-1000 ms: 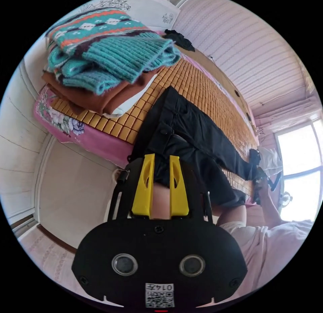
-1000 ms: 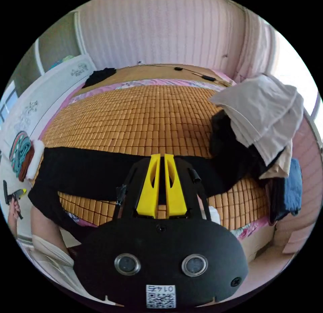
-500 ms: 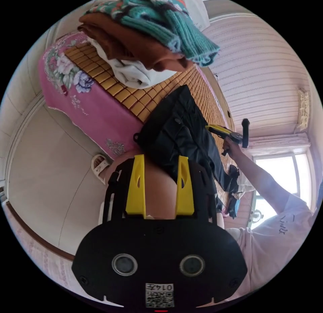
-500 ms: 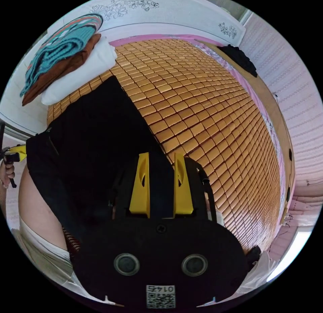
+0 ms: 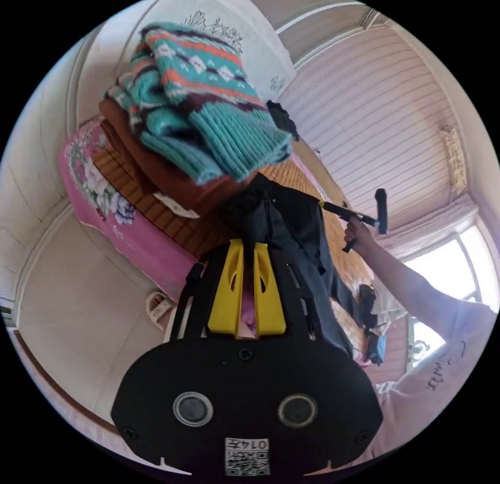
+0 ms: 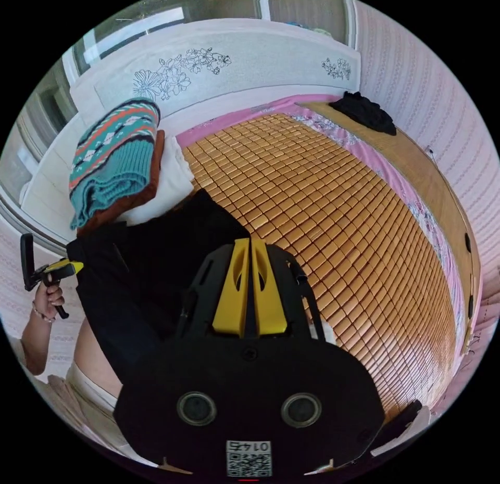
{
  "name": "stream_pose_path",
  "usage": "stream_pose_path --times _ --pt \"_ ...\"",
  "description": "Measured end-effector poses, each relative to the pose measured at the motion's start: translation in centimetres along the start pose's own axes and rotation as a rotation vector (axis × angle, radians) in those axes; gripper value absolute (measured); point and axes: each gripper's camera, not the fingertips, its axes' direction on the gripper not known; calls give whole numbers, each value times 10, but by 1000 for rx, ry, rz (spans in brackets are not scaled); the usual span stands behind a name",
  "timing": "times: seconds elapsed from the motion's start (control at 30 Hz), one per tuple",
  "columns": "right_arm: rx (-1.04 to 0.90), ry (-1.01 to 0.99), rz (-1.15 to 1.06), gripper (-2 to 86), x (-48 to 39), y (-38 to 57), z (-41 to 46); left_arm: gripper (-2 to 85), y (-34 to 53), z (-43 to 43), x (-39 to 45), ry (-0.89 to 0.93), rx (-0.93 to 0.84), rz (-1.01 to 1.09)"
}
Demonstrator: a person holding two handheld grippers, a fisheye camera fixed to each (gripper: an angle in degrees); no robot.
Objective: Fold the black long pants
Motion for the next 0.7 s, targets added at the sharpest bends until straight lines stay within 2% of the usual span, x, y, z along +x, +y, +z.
stream_pose_path --times 0.13,0.27,0.37,0.53,0.63,0.7 --pt "-80 97 128 24 4 44 4 33 0 40 -24 -72 -194 -103" --pt "-12 74 208 56 31 148 -31 50 4 39 -30 -47 -155 -129" --pt "-13 144 371 68 72 269 -71 63 4 31 -29 -36 -131 -119" --pt "-58 278 884 77 134 509 -154 82 1 41 -33 68 -166 -173" --pt "-90 322 1072 86 136 606 -188 100 -3 56 -33 109 -204 -204" --pt "-106 358 1115 92 130 643 -204 101 -8 67 -28 94 -270 -183"
